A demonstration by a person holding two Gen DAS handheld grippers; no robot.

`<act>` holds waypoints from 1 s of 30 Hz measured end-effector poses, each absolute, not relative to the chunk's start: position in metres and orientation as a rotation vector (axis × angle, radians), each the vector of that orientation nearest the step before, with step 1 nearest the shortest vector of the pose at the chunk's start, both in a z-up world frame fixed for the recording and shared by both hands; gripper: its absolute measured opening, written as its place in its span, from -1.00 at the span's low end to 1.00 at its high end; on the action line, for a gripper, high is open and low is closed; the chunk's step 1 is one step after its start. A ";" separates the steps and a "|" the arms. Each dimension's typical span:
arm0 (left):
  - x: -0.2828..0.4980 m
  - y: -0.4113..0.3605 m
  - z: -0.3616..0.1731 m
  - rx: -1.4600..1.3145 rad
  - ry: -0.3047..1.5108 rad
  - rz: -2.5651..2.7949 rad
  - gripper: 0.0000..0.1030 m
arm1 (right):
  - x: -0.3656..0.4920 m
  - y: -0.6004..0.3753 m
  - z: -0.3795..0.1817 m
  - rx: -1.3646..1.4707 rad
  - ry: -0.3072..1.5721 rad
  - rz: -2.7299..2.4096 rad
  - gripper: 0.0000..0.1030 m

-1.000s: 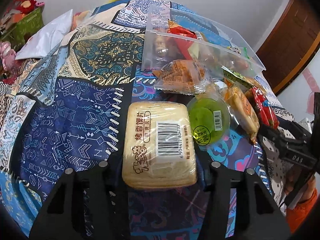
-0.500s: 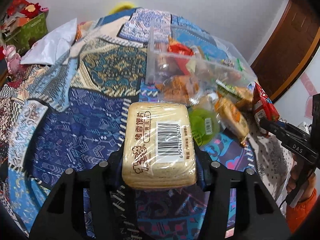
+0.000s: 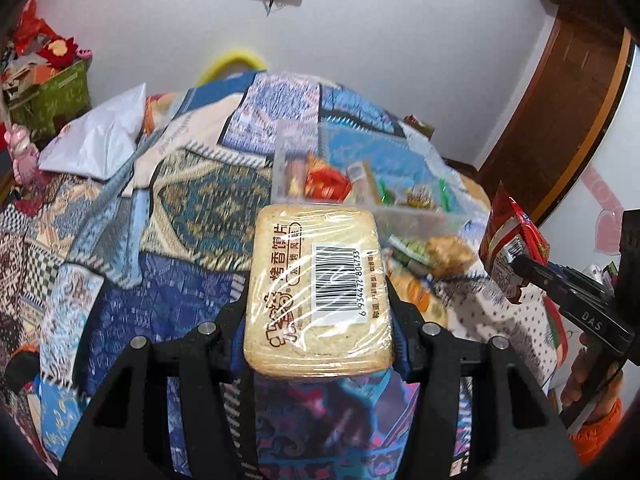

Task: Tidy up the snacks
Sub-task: 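Grasp the square cracker pack with the left tool while the right tool grasps the red chip bag, then carry the cracker pack and red chip bag into the clear box and open both tools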

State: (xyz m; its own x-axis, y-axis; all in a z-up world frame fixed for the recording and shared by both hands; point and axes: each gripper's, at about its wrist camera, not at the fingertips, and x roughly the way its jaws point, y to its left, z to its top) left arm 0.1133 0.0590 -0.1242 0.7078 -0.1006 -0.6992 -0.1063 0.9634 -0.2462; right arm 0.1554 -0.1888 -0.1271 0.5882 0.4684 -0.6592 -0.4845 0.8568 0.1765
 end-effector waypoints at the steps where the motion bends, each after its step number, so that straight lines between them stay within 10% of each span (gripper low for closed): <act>1: 0.117 0.059 -0.120 -0.275 0.777 0.002 0.06 | 0.156 -0.188 -0.122 -0.019 0.747 0.558 -0.51; 30: 0.280 0.034 -0.122 -0.207 0.767 -0.036 0.06 | 0.268 -0.149 -0.095 0.036 0.625 0.565 -0.51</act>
State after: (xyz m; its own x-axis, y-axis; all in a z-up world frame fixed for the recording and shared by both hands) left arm 0.2795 0.0342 -0.1216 0.7201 -0.1076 -0.6854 -0.0433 0.9790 -0.1993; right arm 0.2682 -0.1486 -0.0950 0.6656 0.5110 -0.5439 -0.4900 0.8490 0.1979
